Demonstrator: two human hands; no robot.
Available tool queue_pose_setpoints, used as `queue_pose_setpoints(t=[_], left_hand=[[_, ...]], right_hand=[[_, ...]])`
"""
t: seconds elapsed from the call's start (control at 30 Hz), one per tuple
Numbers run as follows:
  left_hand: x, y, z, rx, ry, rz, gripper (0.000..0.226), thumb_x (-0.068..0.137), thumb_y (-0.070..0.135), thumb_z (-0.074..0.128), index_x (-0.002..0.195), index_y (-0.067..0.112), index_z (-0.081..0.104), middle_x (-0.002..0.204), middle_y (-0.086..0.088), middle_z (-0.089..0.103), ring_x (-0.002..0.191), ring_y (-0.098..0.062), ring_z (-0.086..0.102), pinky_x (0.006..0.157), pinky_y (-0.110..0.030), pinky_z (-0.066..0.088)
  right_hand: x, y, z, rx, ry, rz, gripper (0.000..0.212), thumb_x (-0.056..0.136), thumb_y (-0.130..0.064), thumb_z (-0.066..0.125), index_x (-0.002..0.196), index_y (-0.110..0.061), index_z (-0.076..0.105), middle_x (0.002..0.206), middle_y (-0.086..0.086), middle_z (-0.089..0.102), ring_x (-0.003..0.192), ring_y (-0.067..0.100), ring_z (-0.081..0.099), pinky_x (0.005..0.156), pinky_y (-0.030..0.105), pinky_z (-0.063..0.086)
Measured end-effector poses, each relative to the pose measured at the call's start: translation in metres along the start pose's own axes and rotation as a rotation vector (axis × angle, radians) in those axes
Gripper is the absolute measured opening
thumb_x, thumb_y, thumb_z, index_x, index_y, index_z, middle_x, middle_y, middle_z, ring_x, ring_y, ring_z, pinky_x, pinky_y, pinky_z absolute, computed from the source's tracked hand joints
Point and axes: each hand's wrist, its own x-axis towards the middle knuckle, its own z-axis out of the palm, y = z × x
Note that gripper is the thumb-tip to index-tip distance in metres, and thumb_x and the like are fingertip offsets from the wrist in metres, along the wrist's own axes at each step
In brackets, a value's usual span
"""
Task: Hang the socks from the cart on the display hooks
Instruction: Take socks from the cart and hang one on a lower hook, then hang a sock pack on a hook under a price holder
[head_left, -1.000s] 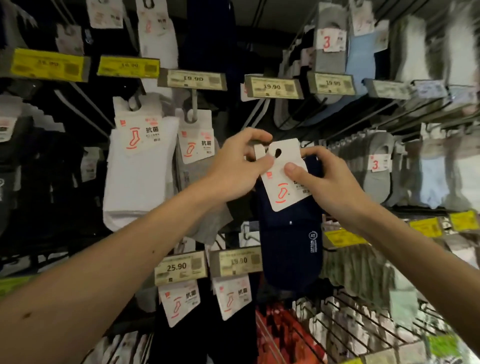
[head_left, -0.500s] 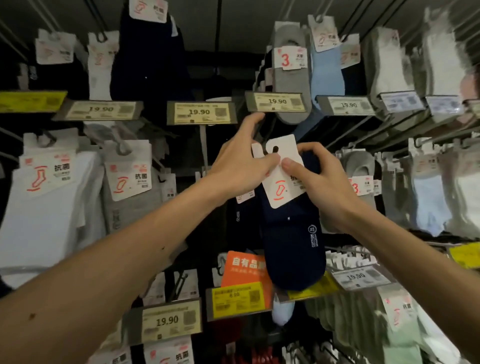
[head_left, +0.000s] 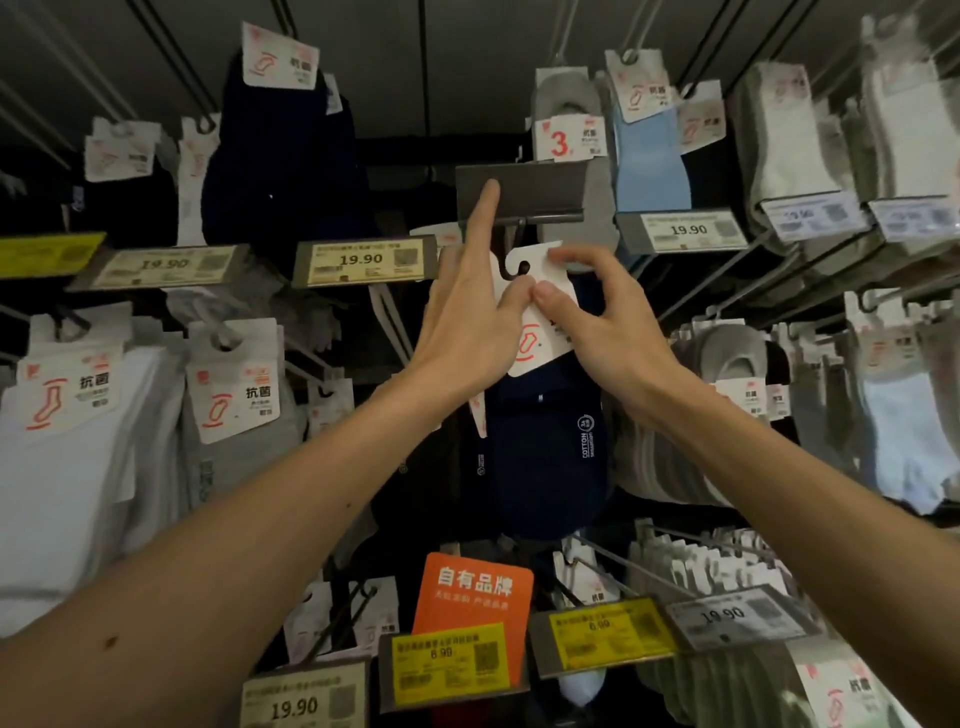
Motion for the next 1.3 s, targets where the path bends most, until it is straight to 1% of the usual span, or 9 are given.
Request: queue_pose_setpoints(t=[0.3,0.47,0.67,0.8,0.9,0.97,1.03,1.13,1.3], left_hand=[[0.01,-0.019,0.008,0.11,0.006,0.04,0.092,0.097,0.031,0.063,0.154,0.046,-0.008,0.134,-0.009,0.052,0.094,-0.004,0.056,0.066,-0.008,0.044],[0.008,-0.032,0.011,0.181,0.0,0.1,0.104,0.092,0.029,0.068,0.15,0.05,-0.016,0.134,-0.008,0.057,0.106,-0.02,0.061,0.093,-0.046,0.053],[0.0,-0.035,0.004,0.217,-0.043,0.104,0.112,0.089,0.026,0.074,0.152,0.046,-0.017,0.115,-0.008,0.061,0.086,-0.017,0.061,0.086,-0.043,0.055],[-0.021,-0.031,-0.009,0.247,-0.121,0.048,0.093,0.092,0.033,0.068,0.157,0.04,0.001,0.141,-0.01,0.047,0.124,-0.025,0.052,0.101,-0.044,0.048],[-0.043,-0.028,-0.023,0.318,-0.188,0.039,0.052,0.094,0.034,0.066,0.141,0.03,0.046,0.12,-0.001,0.059,0.108,-0.017,0.059,0.085,-0.029,0.05],[-0.057,-0.019,-0.036,0.311,-0.179,0.066,0.016,0.094,0.037,0.065,0.095,0.021,0.065,0.085,0.005,0.065,0.079,-0.009,0.061,0.064,-0.025,0.045],[-0.075,-0.008,-0.046,0.264,-0.201,0.106,0.032,0.092,0.039,0.065,0.069,0.018,0.058,0.065,0.006,0.059,0.062,-0.004,0.054,0.057,-0.026,0.037],[-0.12,0.013,-0.055,0.182,-0.328,0.225,0.045,0.09,0.04,0.064,0.058,0.014,0.045,0.049,0.004,0.045,0.051,-0.009,0.044,0.052,-0.031,0.032],[-0.237,0.028,-0.025,0.249,-0.84,0.503,0.039,0.096,0.05,0.052,0.07,0.024,0.042,0.064,0.008,0.044,0.062,-0.012,0.04,0.057,-0.034,0.027]], right_hand=[[0.011,0.019,-0.008,-0.056,-0.076,0.03,0.03,0.096,-0.028,0.065,0.126,-0.028,0.058,0.111,-0.014,0.064,0.095,0.001,0.067,0.078,0.019,0.058],[0.01,0.033,-0.005,-0.096,-0.135,0.067,0.039,0.096,-0.028,0.066,0.134,-0.027,0.056,0.112,-0.015,0.064,0.092,-0.004,0.067,0.077,0.016,0.056],[-0.002,0.038,-0.004,-0.109,-0.161,0.099,0.043,0.096,-0.026,0.065,0.137,-0.027,0.053,0.119,-0.014,0.059,0.099,-0.001,0.065,0.079,0.018,0.056],[-0.022,0.027,-0.008,-0.175,-0.164,0.163,0.046,0.095,-0.024,0.066,0.138,-0.028,0.051,0.115,-0.012,0.062,0.11,0.014,0.064,0.094,0.043,0.056],[-0.049,0.011,-0.016,-0.375,-0.117,0.149,0.05,0.093,-0.027,0.068,0.138,-0.035,0.048,0.125,-0.009,0.057,0.119,0.015,0.056,0.102,0.041,0.049],[-0.079,-0.007,-0.019,-0.436,-0.065,0.14,0.036,0.092,-0.028,0.069,0.126,-0.031,0.055,0.122,0.0,0.06,0.11,0.015,0.06,0.093,0.03,0.05],[-0.12,-0.027,-0.02,-0.457,-0.046,0.158,0.014,0.09,-0.024,0.071,0.1,-0.02,0.061,0.094,0.003,0.066,0.085,0.013,0.061,0.075,0.026,0.048],[-0.204,-0.049,-0.019,-0.528,-0.017,0.203,0.023,0.084,-0.028,0.075,0.08,-0.015,0.056,0.065,-0.003,0.056,0.06,0.009,0.049,0.061,0.029,0.041],[-0.385,-0.065,-0.03,-0.729,-0.107,0.497,0.031,0.079,-0.055,0.061,0.081,-0.025,0.055,0.069,-0.01,0.059,0.066,0.012,0.058,0.058,0.027,0.044]])
